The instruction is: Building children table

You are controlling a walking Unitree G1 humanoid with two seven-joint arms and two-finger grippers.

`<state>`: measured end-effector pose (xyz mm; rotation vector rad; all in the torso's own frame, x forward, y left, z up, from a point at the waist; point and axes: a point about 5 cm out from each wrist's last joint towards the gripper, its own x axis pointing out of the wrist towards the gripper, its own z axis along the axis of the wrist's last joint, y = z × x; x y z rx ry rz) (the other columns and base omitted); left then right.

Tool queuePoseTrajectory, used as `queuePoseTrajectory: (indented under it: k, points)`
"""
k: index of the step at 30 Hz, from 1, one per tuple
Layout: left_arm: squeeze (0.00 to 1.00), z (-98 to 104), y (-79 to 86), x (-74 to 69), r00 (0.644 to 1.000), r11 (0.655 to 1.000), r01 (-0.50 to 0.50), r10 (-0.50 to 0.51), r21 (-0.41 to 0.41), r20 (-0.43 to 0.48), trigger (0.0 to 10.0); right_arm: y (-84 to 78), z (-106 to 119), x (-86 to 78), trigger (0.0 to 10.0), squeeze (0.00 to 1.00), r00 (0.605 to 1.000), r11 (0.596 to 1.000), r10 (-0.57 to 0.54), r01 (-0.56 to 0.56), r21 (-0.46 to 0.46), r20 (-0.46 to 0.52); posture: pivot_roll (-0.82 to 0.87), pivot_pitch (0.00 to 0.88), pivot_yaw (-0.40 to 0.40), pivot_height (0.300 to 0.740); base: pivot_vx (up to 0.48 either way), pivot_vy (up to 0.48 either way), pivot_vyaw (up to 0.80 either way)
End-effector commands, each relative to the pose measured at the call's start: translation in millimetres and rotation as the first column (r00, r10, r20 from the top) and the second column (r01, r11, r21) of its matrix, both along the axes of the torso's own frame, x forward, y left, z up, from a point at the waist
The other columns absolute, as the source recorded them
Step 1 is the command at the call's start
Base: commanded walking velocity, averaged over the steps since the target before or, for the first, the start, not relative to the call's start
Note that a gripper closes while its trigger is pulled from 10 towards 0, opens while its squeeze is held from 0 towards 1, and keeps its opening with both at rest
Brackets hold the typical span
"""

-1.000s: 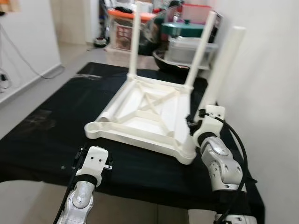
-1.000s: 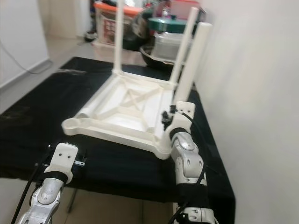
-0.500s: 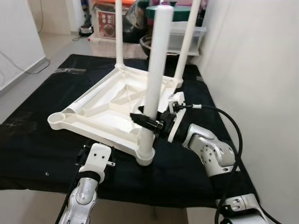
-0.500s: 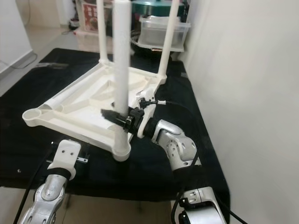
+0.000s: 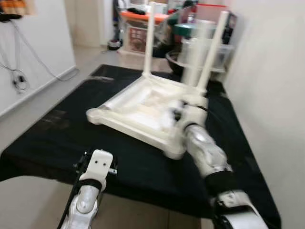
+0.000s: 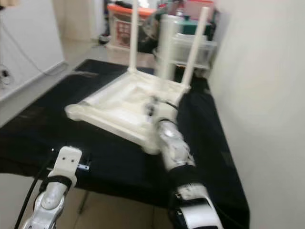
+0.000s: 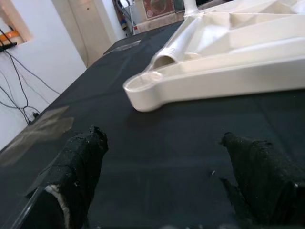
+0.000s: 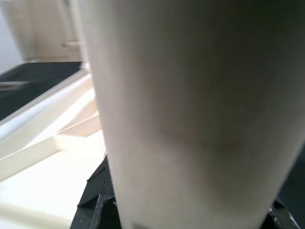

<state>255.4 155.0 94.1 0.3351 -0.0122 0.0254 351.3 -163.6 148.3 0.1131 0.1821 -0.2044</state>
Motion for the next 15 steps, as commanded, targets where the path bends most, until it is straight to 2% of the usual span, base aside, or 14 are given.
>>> queuePoseTrajectory:
  k: [1, 2, 3, 4, 5, 6, 7, 8, 9, 10, 11, 13, 14, 15]
  points:
    - [0.0, 1, -3.3, 1.2, 1.0, 1.0, 0.021, -0.021, 0.007, -0.003, 10.0, -3.9, -52, -19.1, 0.4, 0.0, 0.96, 1.0, -0.013, 0.018, 0.016, -0.279, 0.04, 0.0, -0.072, 0.74, 0.0, 0.0, 0.0]
    - [0.0, 0, -3.7, 1.2, 1.0, 1.0, 0.026, -0.026, 0.008, -0.006, 10.0, 8.6, -43, -20.2, 10.0, 0.0, 0.966, 0.994, 0.105, -0.097, 0.046, -0.238, 0.03, 0.0, -0.069, 0.74, 0.0, 0.0, 0.0]
    - [0.0, 0, -4.1, 1.5, 1.0, 1.0, 0.029, -0.029, 0.007, -0.009, 10.0, 24.3, -31, -19.6, 10.0, 0.0, 0.952, 0.965, 0.258, -0.248, 0.081, -0.163, 0.03, 0.0, -0.066, 0.74, 0.0, 0.0, 0.0]
    - [0.0, -1, -4.5, 1.7, 0.999, 0.999, 0.031, -0.031, 0.007, -0.01, 10.0, 34.6, -23, -19.2, 10.0, 0.0, 0.928, 0.933, 0.357, -0.348, 0.092, -0.109, 0.03, 0.0, -0.066, 0.74, 0.0, 0.0, 0.0]
    - [0.0, -1, -4.5, 1.7, 0.999, 0.999, 0.031, -0.031, 0.007, -0.01, 10.0, 34.6, -23, -19.2, 10.0, 0.0, 0.928, 0.933, 0.357, -0.348, 0.092, -0.109, 0.03, 0.0, -0.066, 0.74, 0.0, 0.0, 0.0]
    - [0.0, 0, -4.8, 2.1, 0.999, 0.999, 0.033, -0.033, 0.007, -0.009, 10.0, 46.9, -12, -17.0, 10.0, 1.0, 0.887, 0.881, 0.461, -0.456, 0.124, -0.015, 0.03, 0.0, -0.066, 0.74, 0.0, 0.0, 0.0]
    - [0.0, 0, -4.8, 2.1, 0.999, 0.999, 0.033, -0.033, 0.007, -0.009, 10.0, 46.9, -12, -17.0, 10.0, 1.0, 0.887, 0.881, 0.461, -0.456, 0.124, -0.015, 0.03, 0.0, -0.066, 0.74, 0.0, 0.0, 0.0]
    - [0.0, 1, -4.3, 4.0, 0.999, 0.999, 0.033, -0.033, 0.006, -0.005, 10.0, 70.0, 8, -13.1, 10.0, 0.94, 0.739, 0.726, 0.664, -0.673, 0.143, 0.113, 0.04, 0.0, -0.077, 0.74, 0.0, 0.0, 0.0]
    - [0.0, 1, -4.3, 4.0, 0.999, 0.999, 0.033, -0.033, 0.006, -0.005, 10.0, 70.0, 8, -13.1, 10.0, 0.94, 0.739, 0.726, 0.664, -0.673, 0.143, 0.113, 0.04, 0.0, -0.077, 0.74, 0.0, 0.0, 0.0]
    - [0.0, 1, -3.5, 4.4, 1.0, 1.0, 0.03, -0.03, 0.005, -0.003, 10.0, 78.4, 17, -13.5, 10.0, 0.0, 0.647, 0.635, 0.744, -0.762, 0.125, 0.165, 0.04, 0.0, -0.077, 0.74, 0.0, 0.0, 0.0]
    - [0.0, 2, -3.0, 4.9, 1.0, 1.0, 0.028, -0.028, 0.004, -0.002, 10.0, 84.8, 26, -17.9, 10.0, 0.0, 0.512, 0.503, 0.83, -0.859, 0.099, 0.22, 0.05, 0.0, -0.083, 0.74, 0.0, 0.0, 0.0]
    - [0.0, 2, -3.0, 4.9, 1.0, 1.0, 0.028, -0.028, 0.004, -0.002, 10.0, 84.8, 26, -17.9, 10.0, 0.0, 0.512, 0.503, 0.83, -0.859, 0.099, 0.22, 0.05, 0.0, -0.083, 0.74, 0.0, 0.0, 0.0]
    - [0.0, 2, -2.7, 5.2, 1.0, 1.0, 0.026, -0.026, 0.004, -0.001, 10.0, 87.9, 32, -22.9, 10.0, 0.0, 0.437, 0.43, 0.864, -0.899, 0.082, 0.25, 0.05, 0.0, -0.085, 0.74, 0.0, 0.0, 0.0]
    - [0.0, 2, -2.9, 5.4, 1.0, 1.0, 0.026, -0.026, 0.004, 0.0, 10.0, 94.3, 36, -29.1, 10.0, 0.0, 0.298, 0.297, 0.916, -0.954, 0.046, 0.27, 0.06, 0.0, -0.09, 0.74, 0.0, 0.0, 0.0]
